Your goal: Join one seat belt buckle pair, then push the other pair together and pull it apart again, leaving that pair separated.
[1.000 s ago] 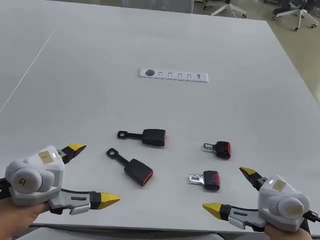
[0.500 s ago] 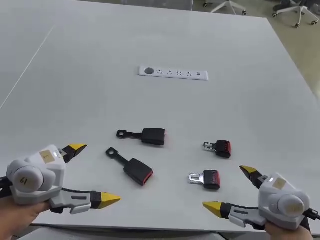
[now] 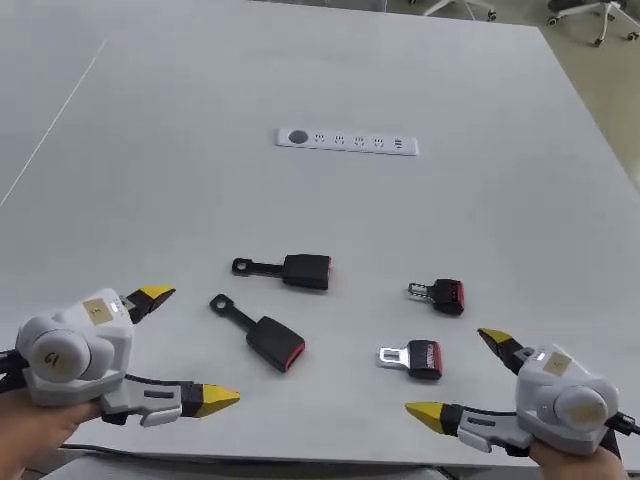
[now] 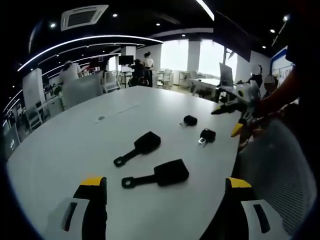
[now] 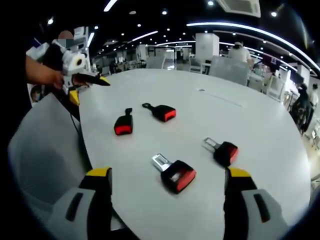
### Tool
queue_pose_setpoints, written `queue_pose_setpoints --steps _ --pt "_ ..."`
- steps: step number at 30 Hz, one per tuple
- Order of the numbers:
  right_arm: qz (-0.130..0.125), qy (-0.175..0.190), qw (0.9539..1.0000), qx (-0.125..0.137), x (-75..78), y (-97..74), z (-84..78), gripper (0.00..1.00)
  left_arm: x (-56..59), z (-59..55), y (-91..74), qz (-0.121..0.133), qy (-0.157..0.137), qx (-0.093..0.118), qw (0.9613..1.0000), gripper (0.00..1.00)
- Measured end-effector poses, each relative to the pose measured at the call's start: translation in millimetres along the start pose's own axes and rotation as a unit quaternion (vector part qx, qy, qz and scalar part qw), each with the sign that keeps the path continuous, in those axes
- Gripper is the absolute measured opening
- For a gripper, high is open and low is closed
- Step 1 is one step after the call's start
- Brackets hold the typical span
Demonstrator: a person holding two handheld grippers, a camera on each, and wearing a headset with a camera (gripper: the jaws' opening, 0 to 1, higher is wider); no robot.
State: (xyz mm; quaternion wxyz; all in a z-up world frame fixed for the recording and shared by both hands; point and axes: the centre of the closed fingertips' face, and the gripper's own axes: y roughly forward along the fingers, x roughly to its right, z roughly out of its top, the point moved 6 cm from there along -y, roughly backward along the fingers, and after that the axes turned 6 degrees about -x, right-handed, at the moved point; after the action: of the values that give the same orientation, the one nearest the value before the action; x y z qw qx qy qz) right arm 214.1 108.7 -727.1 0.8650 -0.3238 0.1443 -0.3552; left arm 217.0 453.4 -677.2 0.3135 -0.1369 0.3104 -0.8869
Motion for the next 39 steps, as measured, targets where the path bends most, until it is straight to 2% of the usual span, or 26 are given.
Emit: queue_pose_setpoints --steps 8,12,22,29,35,37,39 --pt "0.017 -0.012 0.9997 -0.013 5.9 6.9 1.9 0.95 -3.5 1.8 14.2 -0.016 0.017 -0.008 0.9997 0.99" --pt "0.027 -0.019 0.9993 -0.018 6.8 12.1 4.0 0.94 -4.6 0.2 22.9 -0.029 0.034 -0.023 0.9987 0.99" --pt "0.052 -0.029 0.998 -0.021 13.4 24.7 7.9 0.93 -13.0 0.8 40.6 -0.052 0.065 -0.043 0.9956 0.99" --pt "0.078 -0.048 0.9952 -0.035 17.6 34.1 6.7 0.91 -15.1 -1.6 55.0 -0.075 0.102 -0.071 0.9894 0.97" --pt "0.101 -0.065 0.9914 -0.051 23.1 40.4 5.5 0.88 -14.9 -0.2 68.6 -0.102 0.131 -0.083 0.9826 0.93" --pt "0.109 -0.064 0.9905 -0.055 25.5 42.4 4.9 0.87 -15.2 -2.3 74.4 -0.111 0.151 -0.098 0.9773 0.91" --pt "0.114 -0.069 0.9892 -0.061 28.0 44.7 3.1 0.86 -15.0 -2.8 78.7 -0.115 0.163 -0.105 0.9743 0.9"
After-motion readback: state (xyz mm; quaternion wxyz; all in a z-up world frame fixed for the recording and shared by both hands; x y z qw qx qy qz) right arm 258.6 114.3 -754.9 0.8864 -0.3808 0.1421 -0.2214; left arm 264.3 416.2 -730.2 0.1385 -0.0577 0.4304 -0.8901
